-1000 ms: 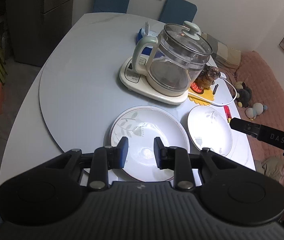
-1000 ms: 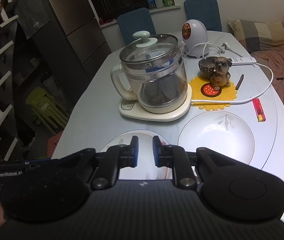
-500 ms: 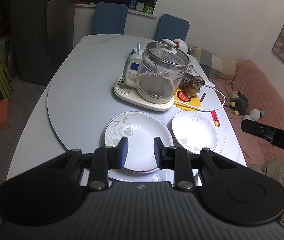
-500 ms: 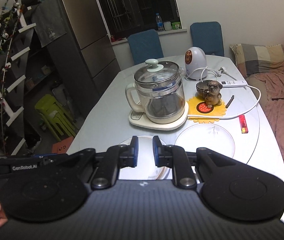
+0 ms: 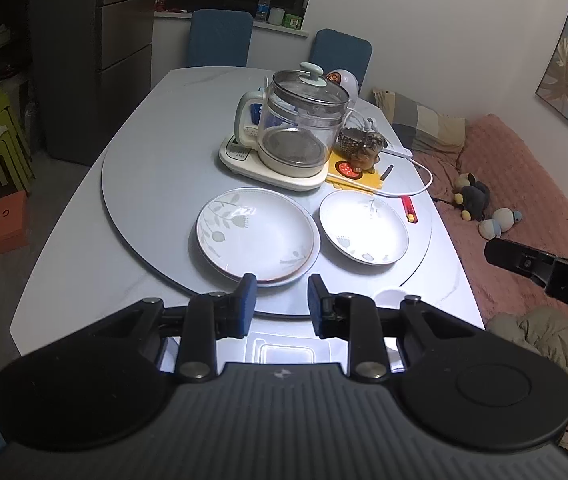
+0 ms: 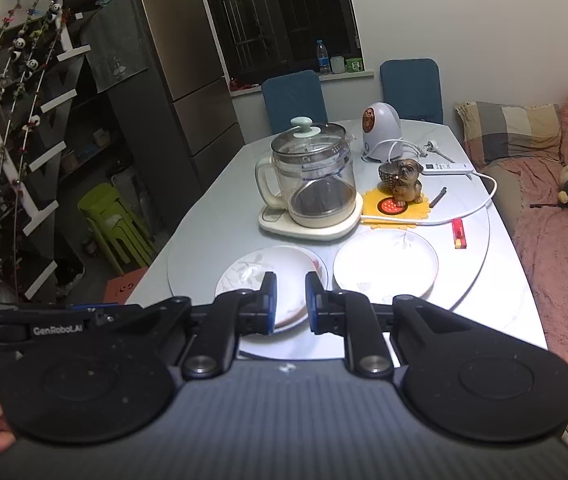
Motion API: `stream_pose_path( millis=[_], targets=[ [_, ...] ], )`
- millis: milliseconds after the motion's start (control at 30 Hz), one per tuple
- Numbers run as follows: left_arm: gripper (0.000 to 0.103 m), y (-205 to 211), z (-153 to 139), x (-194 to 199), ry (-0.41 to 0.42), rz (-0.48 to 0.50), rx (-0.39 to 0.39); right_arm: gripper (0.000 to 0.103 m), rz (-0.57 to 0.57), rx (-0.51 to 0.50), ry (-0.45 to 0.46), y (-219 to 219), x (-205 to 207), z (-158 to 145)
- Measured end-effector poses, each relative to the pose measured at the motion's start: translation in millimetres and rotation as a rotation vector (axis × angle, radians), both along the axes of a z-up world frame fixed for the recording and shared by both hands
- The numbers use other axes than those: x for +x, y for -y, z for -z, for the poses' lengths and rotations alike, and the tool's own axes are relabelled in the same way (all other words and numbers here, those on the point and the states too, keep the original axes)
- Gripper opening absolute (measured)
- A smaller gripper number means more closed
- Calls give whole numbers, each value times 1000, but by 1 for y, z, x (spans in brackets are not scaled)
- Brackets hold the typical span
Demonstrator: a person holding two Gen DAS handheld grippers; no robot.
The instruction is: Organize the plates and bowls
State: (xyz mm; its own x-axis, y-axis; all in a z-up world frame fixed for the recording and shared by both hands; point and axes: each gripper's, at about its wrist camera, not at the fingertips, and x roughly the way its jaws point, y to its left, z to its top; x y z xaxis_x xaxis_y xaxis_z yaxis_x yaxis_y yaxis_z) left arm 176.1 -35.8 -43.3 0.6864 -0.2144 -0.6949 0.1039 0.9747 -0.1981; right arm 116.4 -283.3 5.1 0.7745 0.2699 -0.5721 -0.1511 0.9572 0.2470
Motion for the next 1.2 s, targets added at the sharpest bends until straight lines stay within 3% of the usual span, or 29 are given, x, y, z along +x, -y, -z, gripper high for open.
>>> stream_pose_path(
  millis=[367, 767, 967, 1067, 1133, 1200],
  targets=[
    [31, 5, 5, -55, -3, -11, 20, 18, 24, -34, -3, 12, -47, 14],
    [32, -1, 11, -85, -19, 6, 42, 18, 69, -76, -15, 10, -75, 27],
    [42, -9, 16, -79, -39, 28, 48, 20, 79, -100, -33, 3, -73, 31],
    [52, -16, 16, -72, -40, 39, 49, 20, 94, -106, -33, -1, -71, 33],
    [61, -21, 15, -66, -42, 44, 53, 35, 119, -109, -42, -3, -68, 34],
    [68, -25, 15, -60, -39, 55, 56, 66, 147, -98, -47, -3, -66, 34]
  ],
)
